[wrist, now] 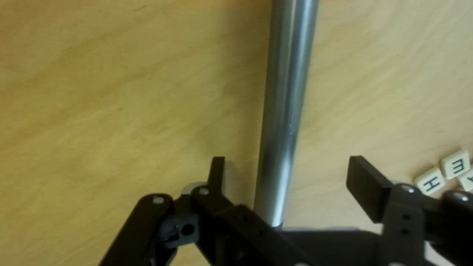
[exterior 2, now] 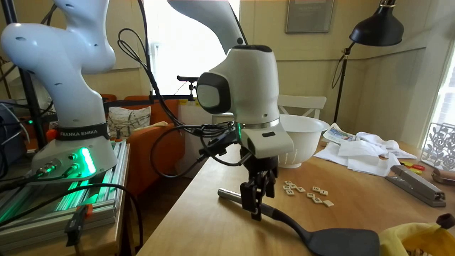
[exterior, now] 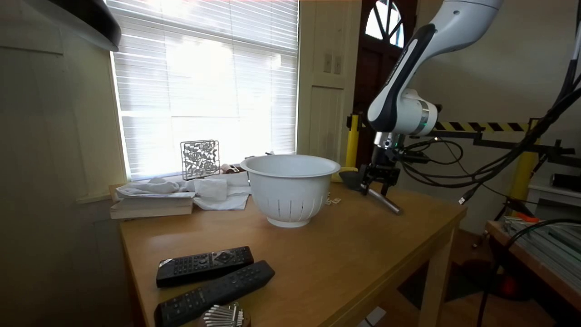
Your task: Use the spatula to stir in the white bowl
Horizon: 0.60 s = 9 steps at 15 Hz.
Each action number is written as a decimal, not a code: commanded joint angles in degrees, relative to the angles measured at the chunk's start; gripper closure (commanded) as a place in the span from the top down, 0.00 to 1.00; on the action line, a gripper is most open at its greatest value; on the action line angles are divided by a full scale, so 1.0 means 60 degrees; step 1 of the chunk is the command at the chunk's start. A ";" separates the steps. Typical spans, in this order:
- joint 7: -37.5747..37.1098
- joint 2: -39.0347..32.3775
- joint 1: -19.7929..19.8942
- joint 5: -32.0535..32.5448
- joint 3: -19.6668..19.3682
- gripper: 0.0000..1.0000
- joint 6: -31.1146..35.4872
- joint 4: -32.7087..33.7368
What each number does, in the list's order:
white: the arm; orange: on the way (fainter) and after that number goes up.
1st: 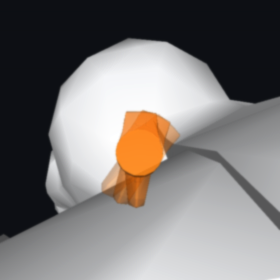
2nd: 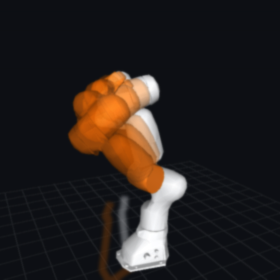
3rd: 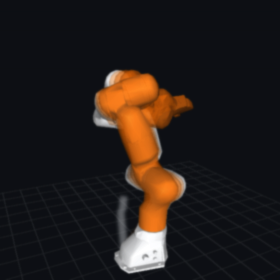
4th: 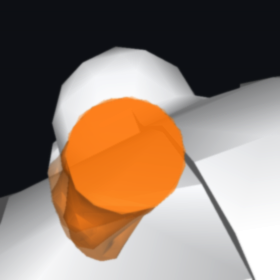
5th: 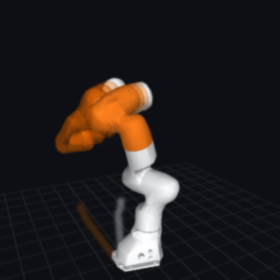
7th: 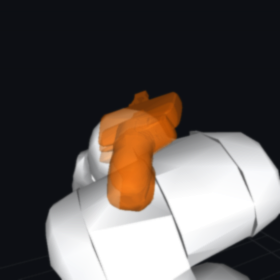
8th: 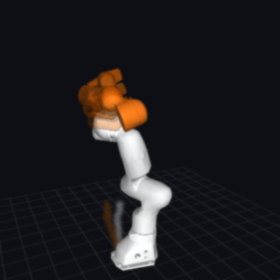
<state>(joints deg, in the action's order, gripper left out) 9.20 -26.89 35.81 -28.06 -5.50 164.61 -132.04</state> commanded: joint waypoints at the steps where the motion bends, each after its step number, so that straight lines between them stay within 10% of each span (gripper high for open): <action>1: 0.0314 -0.0113 0.0488 -0.0156 0.0493 0.72 0.0421 -0.0079; 9: 0.0342 -0.0122 0.1016 -0.0020 0.0952 0.10 0.0683 -0.0149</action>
<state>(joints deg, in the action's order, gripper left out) 9.90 -27.80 39.96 -28.05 -1.76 167.07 -132.04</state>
